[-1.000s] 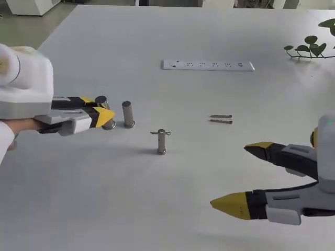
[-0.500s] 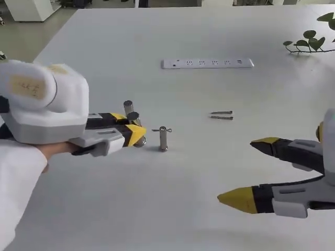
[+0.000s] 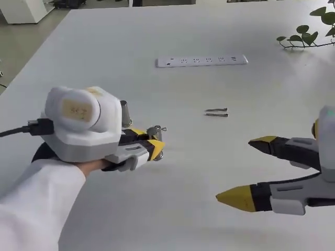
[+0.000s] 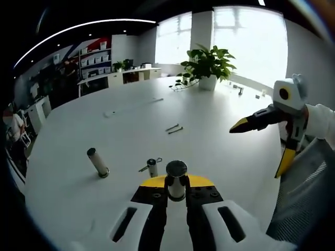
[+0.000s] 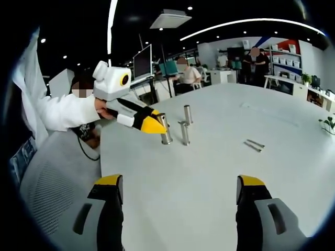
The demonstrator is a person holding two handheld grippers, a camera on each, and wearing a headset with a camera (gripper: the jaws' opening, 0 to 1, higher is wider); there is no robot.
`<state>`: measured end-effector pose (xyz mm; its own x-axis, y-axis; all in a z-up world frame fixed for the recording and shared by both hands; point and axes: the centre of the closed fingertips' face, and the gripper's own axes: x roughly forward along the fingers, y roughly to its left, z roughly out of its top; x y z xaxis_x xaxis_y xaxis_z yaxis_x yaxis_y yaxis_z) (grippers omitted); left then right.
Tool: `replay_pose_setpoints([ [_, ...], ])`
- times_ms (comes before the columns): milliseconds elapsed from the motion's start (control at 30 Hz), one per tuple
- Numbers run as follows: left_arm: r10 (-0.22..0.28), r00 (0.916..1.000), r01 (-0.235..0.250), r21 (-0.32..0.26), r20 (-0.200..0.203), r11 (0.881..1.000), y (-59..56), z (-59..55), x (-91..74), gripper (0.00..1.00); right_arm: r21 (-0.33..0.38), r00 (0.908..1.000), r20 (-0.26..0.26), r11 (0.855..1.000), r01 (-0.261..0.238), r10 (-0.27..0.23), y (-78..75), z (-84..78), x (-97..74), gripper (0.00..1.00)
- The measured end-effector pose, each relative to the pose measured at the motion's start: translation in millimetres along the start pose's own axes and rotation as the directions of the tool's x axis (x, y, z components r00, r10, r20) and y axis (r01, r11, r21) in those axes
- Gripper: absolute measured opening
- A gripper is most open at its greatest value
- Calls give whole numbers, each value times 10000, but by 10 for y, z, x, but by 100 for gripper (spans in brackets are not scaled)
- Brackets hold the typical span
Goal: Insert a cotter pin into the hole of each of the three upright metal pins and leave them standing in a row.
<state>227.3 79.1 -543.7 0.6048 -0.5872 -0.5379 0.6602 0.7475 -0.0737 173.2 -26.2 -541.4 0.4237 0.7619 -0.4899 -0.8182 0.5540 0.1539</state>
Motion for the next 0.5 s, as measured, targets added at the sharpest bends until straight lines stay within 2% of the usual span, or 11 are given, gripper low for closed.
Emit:
replay_pose_setpoints([
  [267, 180, 9997, -184, -229, -148, 9996, -55, -76, 129, 10, 224, 10000, -37, 9997, -81, 82, 12, -24, 5, 89],
  [333, 416, 9990, -413, 132, -187, 9991, -57, -90, 151, 10, 199, 9999, -101, 9998, -96, 98, 16, -40, 10, 89],
  [500, 443, 9987, -444, -60, -240, 9990, -71, -126, 203, 10, 299, 9999, 14, 9995, -122, 122, 21, -26, 16, 89],
])
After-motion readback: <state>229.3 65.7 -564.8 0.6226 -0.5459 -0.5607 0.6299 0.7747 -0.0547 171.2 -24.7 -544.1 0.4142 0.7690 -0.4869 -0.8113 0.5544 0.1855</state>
